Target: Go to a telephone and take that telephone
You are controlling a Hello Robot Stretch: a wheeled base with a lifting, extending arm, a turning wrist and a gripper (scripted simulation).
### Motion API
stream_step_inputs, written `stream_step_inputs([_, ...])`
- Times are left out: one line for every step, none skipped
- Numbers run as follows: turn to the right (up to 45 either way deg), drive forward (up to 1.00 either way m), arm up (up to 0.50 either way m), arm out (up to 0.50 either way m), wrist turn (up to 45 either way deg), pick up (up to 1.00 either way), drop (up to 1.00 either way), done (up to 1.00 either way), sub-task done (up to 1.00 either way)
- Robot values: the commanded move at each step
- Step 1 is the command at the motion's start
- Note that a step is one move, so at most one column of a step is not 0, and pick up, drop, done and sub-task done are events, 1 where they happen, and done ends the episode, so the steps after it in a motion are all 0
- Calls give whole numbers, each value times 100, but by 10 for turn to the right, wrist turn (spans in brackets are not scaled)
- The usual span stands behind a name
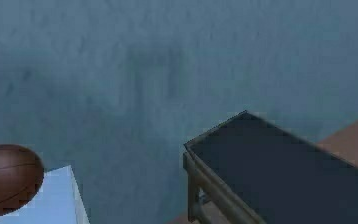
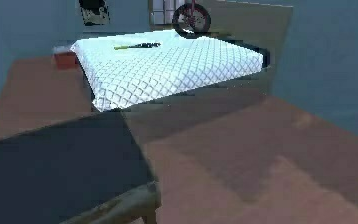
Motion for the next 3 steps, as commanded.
stream_step_inputs([-450,0,0,0,0,0,0,0,0])
stream_step_inputs([-450,0,0,0,0,0,0,0,0])
stream_step_inputs([-450,0,0,0,0,0,0,0,0])
